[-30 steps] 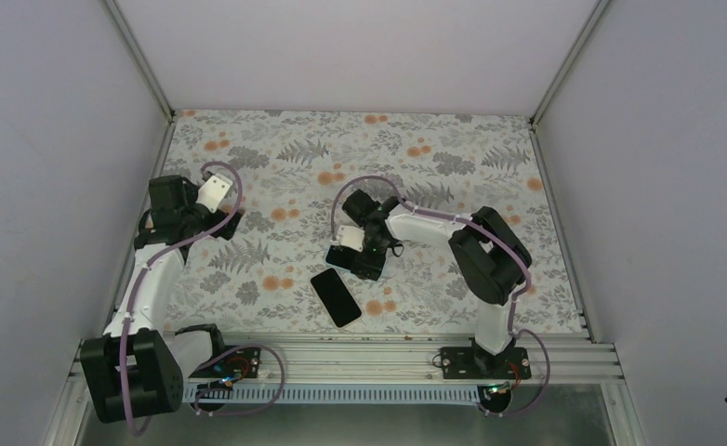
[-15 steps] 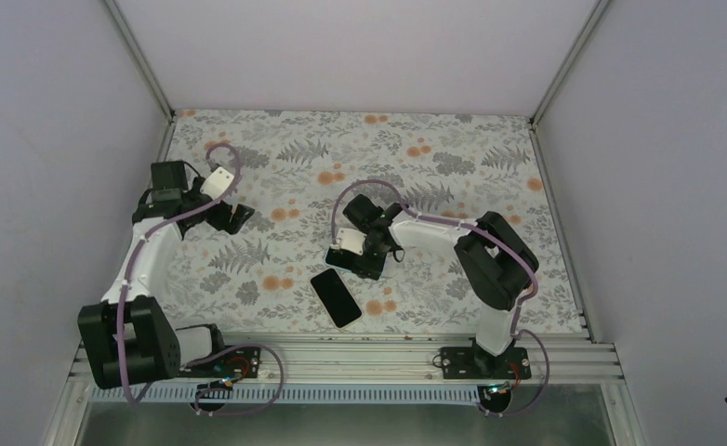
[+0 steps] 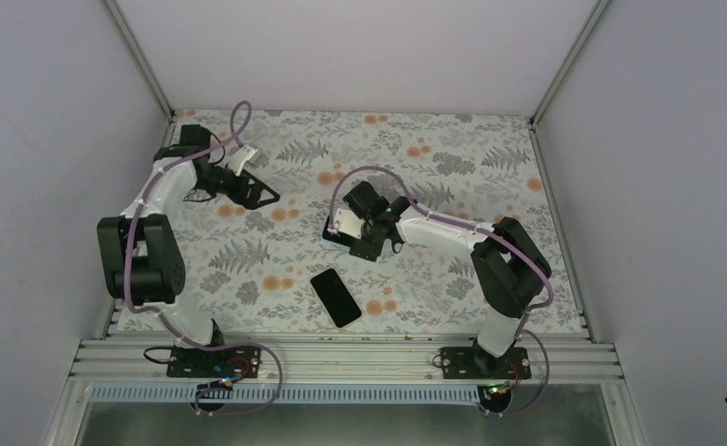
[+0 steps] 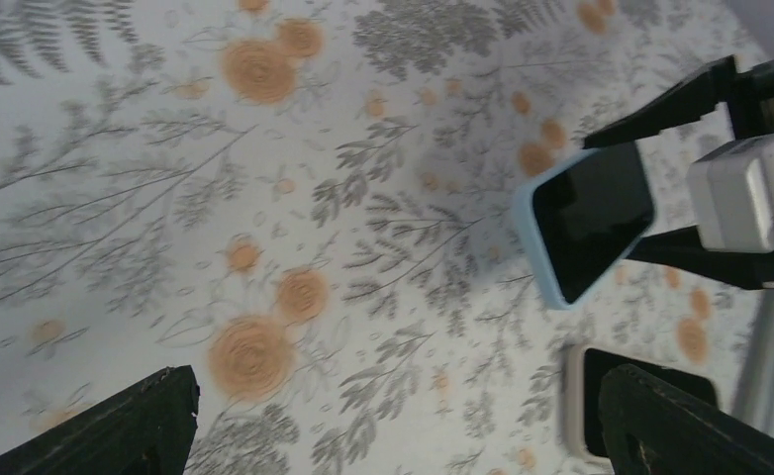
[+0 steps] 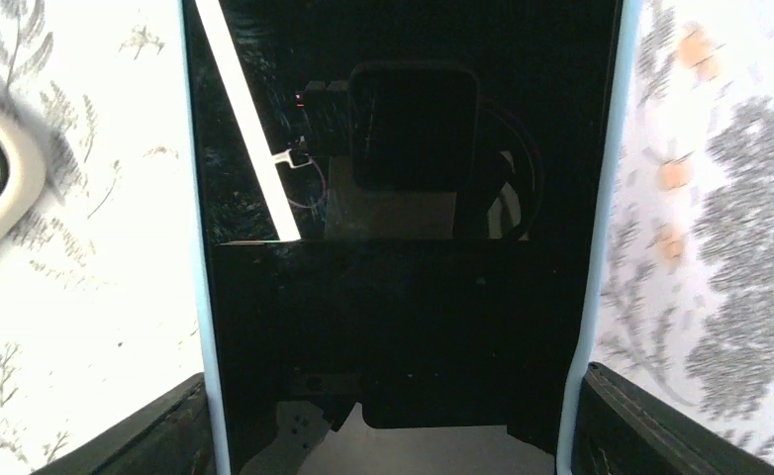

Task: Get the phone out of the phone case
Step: Pick up the phone at the center of the board.

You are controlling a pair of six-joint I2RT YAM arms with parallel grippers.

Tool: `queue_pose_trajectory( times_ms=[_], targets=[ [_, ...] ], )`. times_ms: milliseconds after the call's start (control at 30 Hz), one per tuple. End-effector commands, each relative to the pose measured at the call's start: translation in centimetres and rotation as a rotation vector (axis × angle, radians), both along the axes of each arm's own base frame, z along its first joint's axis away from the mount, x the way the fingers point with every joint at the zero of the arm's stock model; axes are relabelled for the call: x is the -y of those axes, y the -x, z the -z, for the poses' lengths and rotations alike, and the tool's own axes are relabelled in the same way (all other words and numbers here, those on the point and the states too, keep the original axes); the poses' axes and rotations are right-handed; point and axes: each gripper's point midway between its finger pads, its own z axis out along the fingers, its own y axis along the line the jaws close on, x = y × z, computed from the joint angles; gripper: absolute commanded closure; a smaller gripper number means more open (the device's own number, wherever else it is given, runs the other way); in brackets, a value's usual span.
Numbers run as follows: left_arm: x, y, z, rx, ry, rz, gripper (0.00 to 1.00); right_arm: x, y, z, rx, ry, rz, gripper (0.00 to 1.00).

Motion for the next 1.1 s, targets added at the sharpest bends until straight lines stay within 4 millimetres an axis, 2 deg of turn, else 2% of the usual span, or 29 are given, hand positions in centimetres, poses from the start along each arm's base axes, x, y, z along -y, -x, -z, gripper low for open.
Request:
queue_pose_trajectory(
  times_ms=[0,267,333,667,900,1067],
  targets=[
    [2.7,0.5,-1.1,-0.108,0.105,0.057,0.0,-2.3,-3.3,-4.9,0.169,-0.089,0.0,0.49],
    [4.8,-0.2,2.8,-0.323,0.187,0.101,0.0,-4.7,-5.8,-7.9,0.235,-0.136,0.001,0.49],
    [5.0,-0.3,3.1,-0.345,0.218,0.106,0.0,-5.2,-6.0,-8.1,0.232,-0.131,-0.011,0.49],
    [6.5,0.4,0.3,-0.356,0.392,0.182,0.0,-7.6,-7.5,-9.0,0.248,-0.146,-0.039,0.49],
    [7.5,0.6,1.1,-0.385,0.396,0.206,0.04,-9.4,-7.4,-9.0,0.234,-0.161,-0.055,0.5],
    [7.9,0.3,1.4,-0.388,0.4,0.217,0.07,-10.3,-5.9,-9.2,0.224,-0.158,-0.093,0.5]
  ],
)
